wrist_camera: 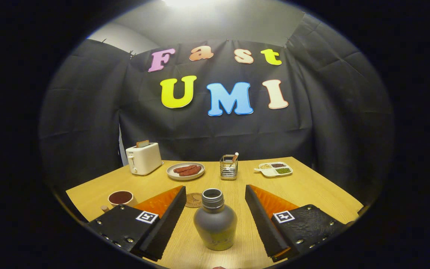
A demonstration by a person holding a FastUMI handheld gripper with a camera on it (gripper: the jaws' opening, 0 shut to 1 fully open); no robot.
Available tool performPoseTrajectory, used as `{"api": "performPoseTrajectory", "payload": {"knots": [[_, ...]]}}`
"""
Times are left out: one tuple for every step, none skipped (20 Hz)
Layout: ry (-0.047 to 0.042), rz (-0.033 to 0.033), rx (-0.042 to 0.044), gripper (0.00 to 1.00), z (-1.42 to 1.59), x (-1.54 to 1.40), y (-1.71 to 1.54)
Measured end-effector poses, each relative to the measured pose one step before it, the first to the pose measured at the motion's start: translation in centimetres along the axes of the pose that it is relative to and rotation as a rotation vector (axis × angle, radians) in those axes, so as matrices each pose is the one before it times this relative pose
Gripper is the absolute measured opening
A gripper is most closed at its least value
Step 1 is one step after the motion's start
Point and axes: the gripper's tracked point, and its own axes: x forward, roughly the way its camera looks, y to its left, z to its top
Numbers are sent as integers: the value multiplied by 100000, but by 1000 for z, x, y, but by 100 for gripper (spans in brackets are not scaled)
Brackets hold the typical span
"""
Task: Take the bottle from table, then pour the juice into the cup, finally place the bottle on the coaster
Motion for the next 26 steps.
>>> {"api": "performPoseTrajectory", "payload": {"knots": [[1266,77,93,96,-517,79,-73],[1465,-27,78,96,-685,189,-84],[1462,-103,18,96,-565,122,-80],[1169,-184,-277,96,-515,92,-100],[1215,316,-482,96,-496,124,28],[1591,571,-730,96,-697,252,154],[1564,319,-817,96,-588,151,50],[1491,182,-658,97,-606,62,0],[1360,346,-252,97,-439,121,46],[856,132,-26,97,-362,141,76],[745,138,-105,97,-260,99,19],[1052,359,-232,96,-480,184,161],[1460,71,-494,96,-506,165,10],[1502,-239,-590,96,-663,232,-59],[1689,-253,-193,97,-547,103,-97],[1525,-118,307,97,-638,183,-65],[1486,-120,449,97,-487,96,-83],[1516,58,467,97,-614,85,19],[1256,84,444,97,-461,41,1],[948,68,367,97,-298,90,-7],[832,-100,217,97,-200,29,-92],[727,-118,161,97,-244,127,-52],[441,403,254,97,-25,45,-2],[612,1114,445,97,28,17,239],[341,815,338,97,251,26,166],[-188,-182,-373,96,36,105,-103]]}}
